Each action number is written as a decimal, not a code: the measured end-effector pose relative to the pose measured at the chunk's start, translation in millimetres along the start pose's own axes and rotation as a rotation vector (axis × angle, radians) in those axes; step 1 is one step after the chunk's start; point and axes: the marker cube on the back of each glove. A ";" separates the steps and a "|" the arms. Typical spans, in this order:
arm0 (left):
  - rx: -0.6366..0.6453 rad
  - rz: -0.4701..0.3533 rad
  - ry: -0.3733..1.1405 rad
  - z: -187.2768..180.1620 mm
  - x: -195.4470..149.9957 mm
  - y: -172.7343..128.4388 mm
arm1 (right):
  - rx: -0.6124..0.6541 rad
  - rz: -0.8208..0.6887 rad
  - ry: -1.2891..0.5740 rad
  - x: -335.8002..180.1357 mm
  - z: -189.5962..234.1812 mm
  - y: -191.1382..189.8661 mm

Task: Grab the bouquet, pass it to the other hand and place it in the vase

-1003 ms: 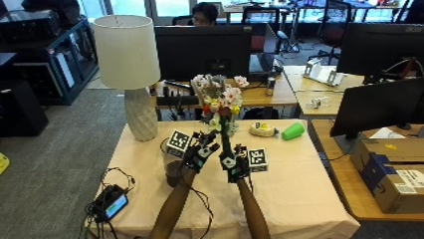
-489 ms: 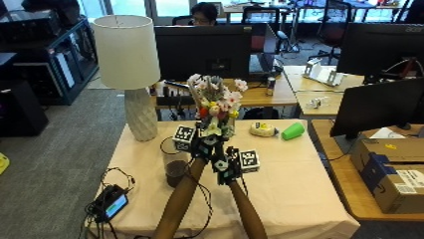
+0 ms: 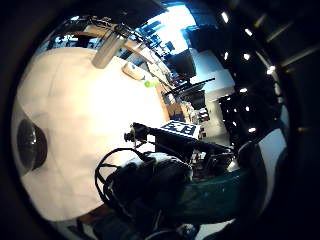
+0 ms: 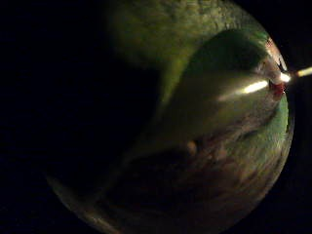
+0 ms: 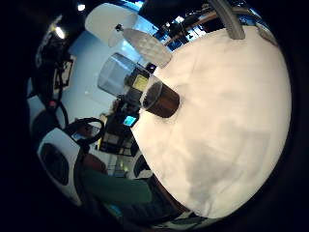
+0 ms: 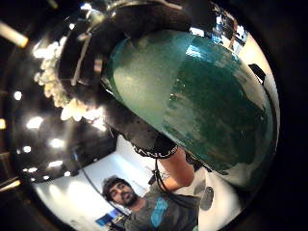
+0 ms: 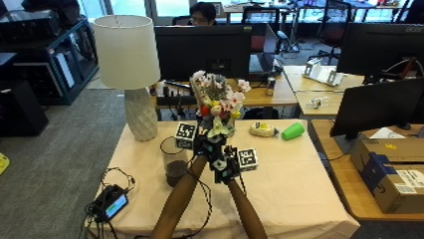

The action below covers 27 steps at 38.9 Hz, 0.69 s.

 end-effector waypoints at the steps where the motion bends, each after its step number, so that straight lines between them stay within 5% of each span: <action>1: -0.005 0.006 0.004 0.0 0.9 -0.8 | -0.004 0.013 0.003 7.9 -2.0 -1.6; 10: 0.016 0.071 -0.074 -15.5 44.7 -8.3 | -0.063 0.112 0.105 11.1 -24.8 7.5; 23: 0.129 0.227 -0.147 -77.0 110.8 -16.5 | 0.087 0.138 0.246 23.0 -100.1 17.4; 27: 0.179 0.215 -0.149 -99.8 122.9 -17.0 | 0.125 0.131 0.263 27.2 -120.2 19.7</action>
